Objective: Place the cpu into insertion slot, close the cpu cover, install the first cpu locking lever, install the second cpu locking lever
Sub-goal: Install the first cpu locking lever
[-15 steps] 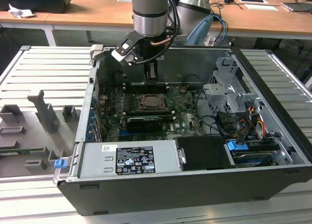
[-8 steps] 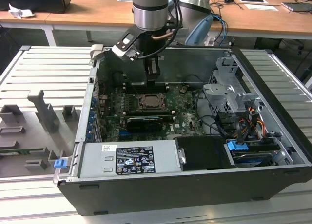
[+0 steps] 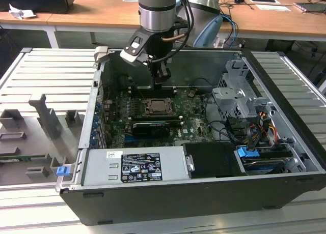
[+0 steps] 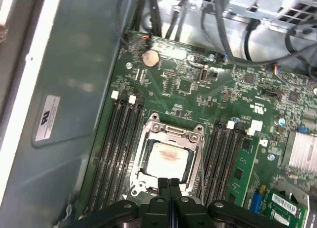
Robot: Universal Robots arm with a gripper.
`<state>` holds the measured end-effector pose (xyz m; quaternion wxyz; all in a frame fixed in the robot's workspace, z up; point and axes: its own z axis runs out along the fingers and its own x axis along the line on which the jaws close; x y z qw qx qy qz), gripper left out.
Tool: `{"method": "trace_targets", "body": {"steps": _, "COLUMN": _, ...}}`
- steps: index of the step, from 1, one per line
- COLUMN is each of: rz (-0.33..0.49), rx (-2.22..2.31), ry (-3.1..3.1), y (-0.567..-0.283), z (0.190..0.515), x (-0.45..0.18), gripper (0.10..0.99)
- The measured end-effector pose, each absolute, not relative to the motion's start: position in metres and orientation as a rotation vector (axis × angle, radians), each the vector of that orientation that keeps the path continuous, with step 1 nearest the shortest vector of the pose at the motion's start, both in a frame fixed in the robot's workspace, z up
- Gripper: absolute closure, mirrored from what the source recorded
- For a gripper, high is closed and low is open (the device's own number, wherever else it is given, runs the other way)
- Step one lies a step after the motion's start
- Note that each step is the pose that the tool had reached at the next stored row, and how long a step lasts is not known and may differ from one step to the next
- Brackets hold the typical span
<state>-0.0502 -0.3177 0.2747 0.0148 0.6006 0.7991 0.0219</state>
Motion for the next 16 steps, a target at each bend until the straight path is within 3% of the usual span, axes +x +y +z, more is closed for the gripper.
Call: {"method": "trace_targets", "body": {"steps": 16, "rz": 0.072, "rx": 1.629, "ry": 2.656, "y": -0.3177, "z": 0.2747, "x": -0.0502, "gripper": 0.980}}
